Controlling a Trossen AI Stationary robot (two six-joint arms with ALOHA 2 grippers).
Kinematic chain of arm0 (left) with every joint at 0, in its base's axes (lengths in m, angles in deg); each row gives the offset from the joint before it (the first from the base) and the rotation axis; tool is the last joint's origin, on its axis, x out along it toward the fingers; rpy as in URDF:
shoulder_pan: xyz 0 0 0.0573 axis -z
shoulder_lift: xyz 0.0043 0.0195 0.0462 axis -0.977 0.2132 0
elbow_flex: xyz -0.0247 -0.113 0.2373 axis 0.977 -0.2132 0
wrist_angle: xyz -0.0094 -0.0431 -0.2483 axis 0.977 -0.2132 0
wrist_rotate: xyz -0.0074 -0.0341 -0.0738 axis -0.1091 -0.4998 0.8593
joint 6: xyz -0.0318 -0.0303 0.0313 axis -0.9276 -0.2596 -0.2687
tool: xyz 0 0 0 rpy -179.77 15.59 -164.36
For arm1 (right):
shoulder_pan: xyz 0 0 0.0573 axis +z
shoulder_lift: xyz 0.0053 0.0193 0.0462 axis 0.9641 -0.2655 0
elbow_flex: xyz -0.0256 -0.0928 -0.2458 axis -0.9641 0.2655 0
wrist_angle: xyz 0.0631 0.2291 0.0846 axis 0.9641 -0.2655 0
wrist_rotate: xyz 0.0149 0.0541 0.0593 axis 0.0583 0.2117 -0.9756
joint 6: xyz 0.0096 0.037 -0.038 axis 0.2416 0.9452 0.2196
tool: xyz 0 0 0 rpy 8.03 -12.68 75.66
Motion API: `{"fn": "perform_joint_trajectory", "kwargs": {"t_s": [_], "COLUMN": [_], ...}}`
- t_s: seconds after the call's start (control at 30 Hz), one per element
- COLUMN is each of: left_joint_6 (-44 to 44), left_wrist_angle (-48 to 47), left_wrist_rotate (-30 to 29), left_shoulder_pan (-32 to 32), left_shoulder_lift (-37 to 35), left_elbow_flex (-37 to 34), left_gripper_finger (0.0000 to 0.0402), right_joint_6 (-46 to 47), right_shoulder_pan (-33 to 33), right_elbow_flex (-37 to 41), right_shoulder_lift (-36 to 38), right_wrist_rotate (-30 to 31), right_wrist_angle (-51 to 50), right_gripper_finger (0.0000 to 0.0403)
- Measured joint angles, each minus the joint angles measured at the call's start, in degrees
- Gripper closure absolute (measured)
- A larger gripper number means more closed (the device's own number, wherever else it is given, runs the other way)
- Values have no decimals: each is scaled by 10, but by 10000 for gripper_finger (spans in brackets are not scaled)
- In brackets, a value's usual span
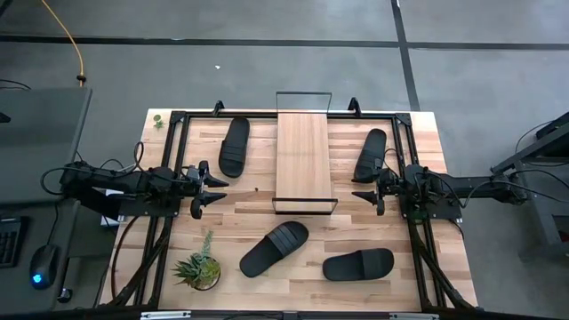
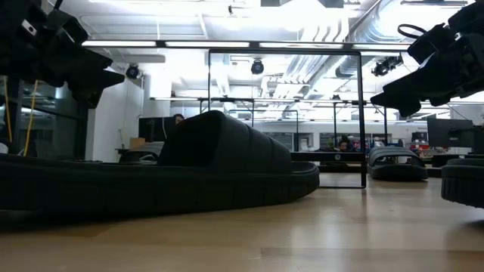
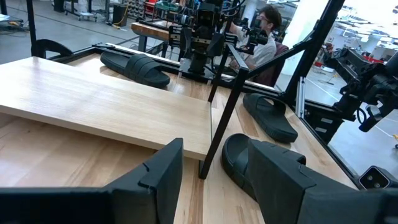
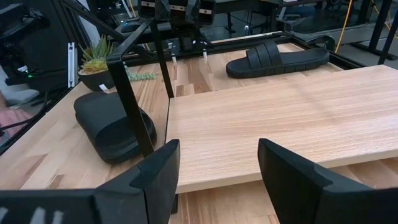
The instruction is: Pick and place slides into the shelf
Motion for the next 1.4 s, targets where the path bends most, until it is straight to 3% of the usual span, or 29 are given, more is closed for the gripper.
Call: {"fn": "perform_joint_trajectory", "kwargs": {"t_s": [1.03,1.4], "left_joint_6": [0,-45], "left_wrist_angle": [0,1], "left_wrist_rotate": [0,0], "left_shoulder_pan": [0,0], "left_shoulder_lift": [0,0], "left_elbow_flex": [0,0], "left_gripper_finger": [236,236], "right_joint_6": [0,0], "right_shoulder_pan": [0,0], "right_elbow_flex": [0,0], "right_shoulder_lift": [0,0], "right_wrist_rotate": [0,0], "right_wrist_angle": [0,-1], "right_gripper_finger": [196,196]}}
